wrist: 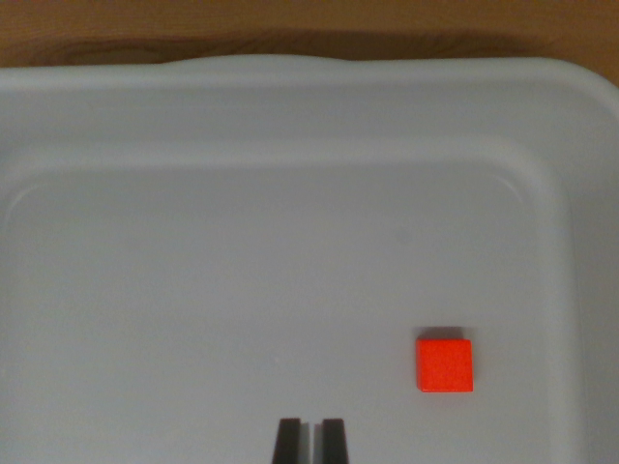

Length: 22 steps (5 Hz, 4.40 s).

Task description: Reach red block

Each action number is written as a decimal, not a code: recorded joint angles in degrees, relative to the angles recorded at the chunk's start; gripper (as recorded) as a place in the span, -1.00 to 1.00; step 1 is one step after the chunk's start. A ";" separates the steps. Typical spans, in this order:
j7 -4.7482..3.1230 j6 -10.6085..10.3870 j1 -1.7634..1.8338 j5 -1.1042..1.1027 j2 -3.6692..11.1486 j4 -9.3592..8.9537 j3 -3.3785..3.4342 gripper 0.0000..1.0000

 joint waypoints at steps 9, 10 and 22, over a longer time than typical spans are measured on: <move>-0.84 -5.58 -0.63 0.24 2.06 -4.16 -0.98 -1.00; -1.15 -7.60 -0.86 0.32 2.81 -5.66 -1.34 -1.00; -3.37 -22.32 -2.52 0.94 8.24 -16.63 -3.94 -1.00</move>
